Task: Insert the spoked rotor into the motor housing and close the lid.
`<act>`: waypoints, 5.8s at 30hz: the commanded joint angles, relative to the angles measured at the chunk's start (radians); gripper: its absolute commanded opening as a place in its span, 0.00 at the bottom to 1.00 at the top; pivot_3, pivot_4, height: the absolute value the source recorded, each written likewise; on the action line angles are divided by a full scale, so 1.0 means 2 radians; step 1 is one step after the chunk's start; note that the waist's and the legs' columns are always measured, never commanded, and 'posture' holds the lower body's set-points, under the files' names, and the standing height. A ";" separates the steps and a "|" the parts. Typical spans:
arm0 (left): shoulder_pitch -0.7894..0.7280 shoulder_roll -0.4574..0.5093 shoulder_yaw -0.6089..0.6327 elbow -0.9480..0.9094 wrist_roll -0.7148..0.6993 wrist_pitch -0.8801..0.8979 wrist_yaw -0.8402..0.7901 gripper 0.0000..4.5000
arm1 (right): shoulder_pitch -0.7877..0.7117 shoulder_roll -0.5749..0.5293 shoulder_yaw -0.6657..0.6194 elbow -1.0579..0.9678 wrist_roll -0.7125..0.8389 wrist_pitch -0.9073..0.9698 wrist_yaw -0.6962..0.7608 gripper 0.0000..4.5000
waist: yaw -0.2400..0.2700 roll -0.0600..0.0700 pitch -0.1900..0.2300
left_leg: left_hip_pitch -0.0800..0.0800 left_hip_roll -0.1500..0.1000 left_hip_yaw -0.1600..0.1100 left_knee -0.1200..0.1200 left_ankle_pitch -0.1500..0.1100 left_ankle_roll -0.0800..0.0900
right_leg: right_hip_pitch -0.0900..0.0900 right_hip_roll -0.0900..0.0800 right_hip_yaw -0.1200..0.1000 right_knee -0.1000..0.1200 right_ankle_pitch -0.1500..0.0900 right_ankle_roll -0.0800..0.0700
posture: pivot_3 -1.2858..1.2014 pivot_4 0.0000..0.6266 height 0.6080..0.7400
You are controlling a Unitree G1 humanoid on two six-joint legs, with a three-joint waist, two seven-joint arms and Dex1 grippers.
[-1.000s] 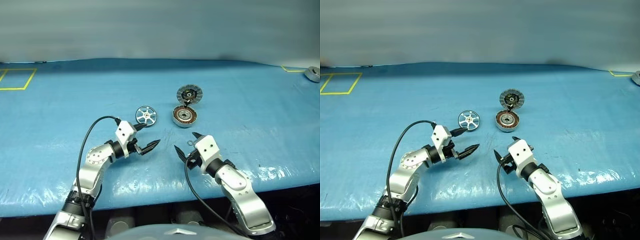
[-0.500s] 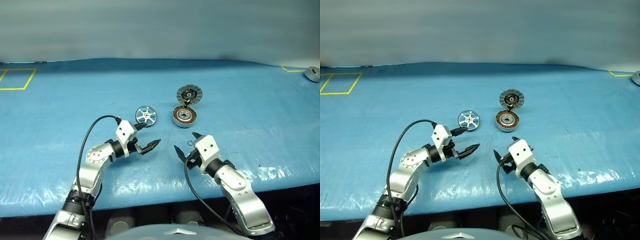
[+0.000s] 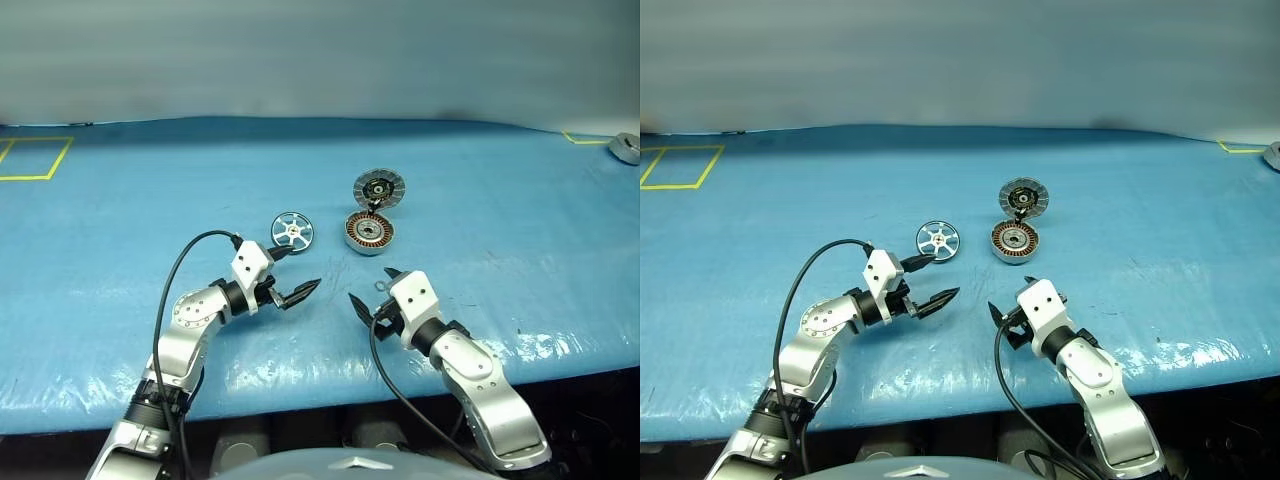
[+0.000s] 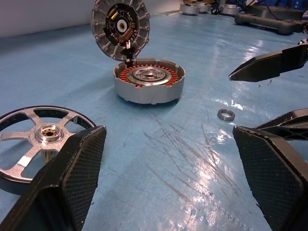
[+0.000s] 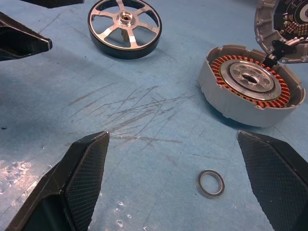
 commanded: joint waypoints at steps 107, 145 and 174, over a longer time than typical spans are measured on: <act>0.002 -0.011 0.002 -0.013 -0.014 0.001 0.005 1.00 | -0.323 -0.107 0.199 -0.020 0.012 0.389 0.142 0.42 | 0.000 0.001 0.000 | 0.000 0.000 0.000 0.001 0.000 0.000 | 0.000 0.000 0.000 0.000 0.000 0.000 | 0.52 0.24 1.00; 0.025 0.006 -0.032 -0.055 -0.029 0.013 -0.051 1.00 | 0.044 -0.039 -0.069 -0.046 0.065 0.064 0.042 0.76 | 0.000 0.001 0.001 | 0.000 0.000 0.000 0.001 0.000 0.001 | 0.000 0.000 0.001 0.000 -0.001 0.002 | 0.52 0.24 1.00; 0.005 0.009 -0.071 -0.054 0.012 -0.002 -0.065 1.00 | -0.017 0.040 -0.049 0.154 0.025 -0.029 -0.021 0.43 | 0.000 0.001 0.000 | 0.001 0.000 0.000 0.000 0.000 0.001 | 0.001 0.001 0.002 0.000 -0.001 0.001 | 0.52 0.24 1.00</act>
